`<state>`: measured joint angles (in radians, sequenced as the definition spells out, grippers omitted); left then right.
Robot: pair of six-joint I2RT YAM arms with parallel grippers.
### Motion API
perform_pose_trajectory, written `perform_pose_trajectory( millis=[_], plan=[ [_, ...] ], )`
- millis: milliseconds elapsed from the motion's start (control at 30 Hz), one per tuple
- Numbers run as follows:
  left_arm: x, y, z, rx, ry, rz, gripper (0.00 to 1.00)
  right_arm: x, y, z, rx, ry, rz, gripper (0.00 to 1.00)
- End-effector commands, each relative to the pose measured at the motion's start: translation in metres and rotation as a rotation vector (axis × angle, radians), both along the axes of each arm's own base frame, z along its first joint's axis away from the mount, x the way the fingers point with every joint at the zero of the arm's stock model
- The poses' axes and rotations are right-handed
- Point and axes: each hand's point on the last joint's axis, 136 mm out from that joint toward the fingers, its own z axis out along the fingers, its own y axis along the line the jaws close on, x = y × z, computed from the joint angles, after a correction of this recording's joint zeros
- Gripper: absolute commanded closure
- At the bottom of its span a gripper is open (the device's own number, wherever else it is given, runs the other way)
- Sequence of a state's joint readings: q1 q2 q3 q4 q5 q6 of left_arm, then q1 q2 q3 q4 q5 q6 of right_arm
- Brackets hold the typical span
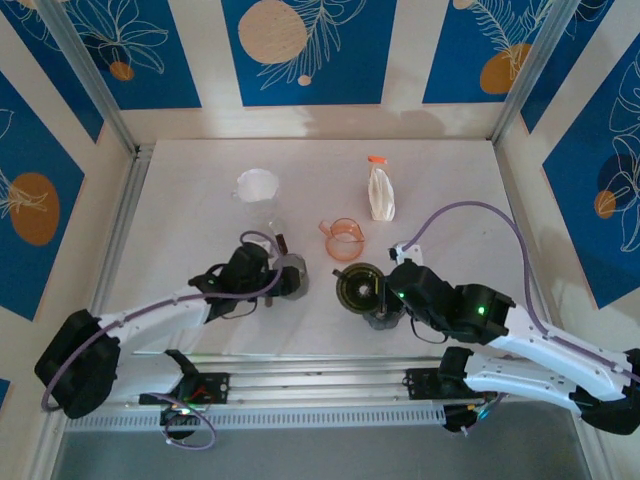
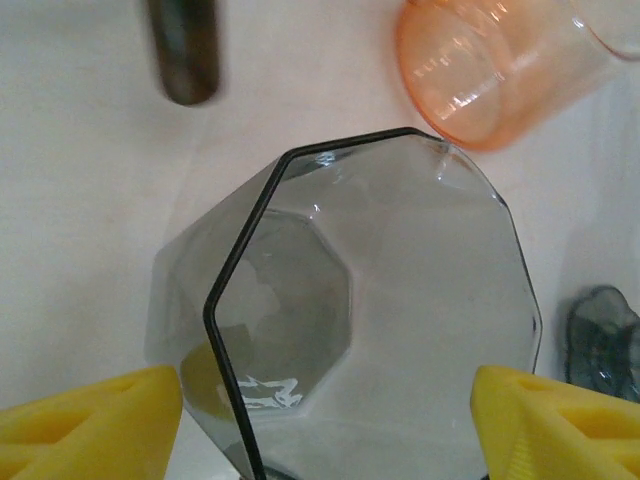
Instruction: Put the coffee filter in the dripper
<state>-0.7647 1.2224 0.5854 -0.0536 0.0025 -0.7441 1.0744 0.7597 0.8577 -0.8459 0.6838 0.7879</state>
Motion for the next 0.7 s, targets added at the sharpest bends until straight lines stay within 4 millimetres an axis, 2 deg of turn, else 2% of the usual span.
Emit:
perform_pose_trajectory(
  millis=[0, 167, 267, 467, 567, 667],
  plan=[
    [0.002, -0.031, 0.023, -0.081, -0.045, -0.018, 0.24, 0.004, -0.013, 0.014, -0.011, -0.029, -0.051, 1.00],
    [-0.018, -0.056, 0.031, -0.146, -0.027, -0.071, 0.24, 0.009, -0.016, 0.026, -0.003, -0.057, -0.064, 1.00],
    [-0.023, -0.053, 0.040, -0.177, -0.031, -0.063, 0.23, 0.012, -0.011, 0.029, 0.022, -0.056, -0.047, 1.00],
    [-0.018, -0.016, 0.086, -0.127, -0.165, 0.004, 0.10, 0.016, 0.012, 0.040, 0.058, -0.034, 0.020, 1.00],
    [-0.014, 0.009, 0.110, -0.072, -0.251, 0.047, 0.01, 0.017, 0.035, 0.042, 0.109, 0.021, 0.082, 1.00],
    [-0.016, 0.030, 0.133, -0.039, -0.328, 0.070, 0.00, 0.022, 0.059, 0.043, 0.150, 0.066, 0.136, 1.00]
  ],
)
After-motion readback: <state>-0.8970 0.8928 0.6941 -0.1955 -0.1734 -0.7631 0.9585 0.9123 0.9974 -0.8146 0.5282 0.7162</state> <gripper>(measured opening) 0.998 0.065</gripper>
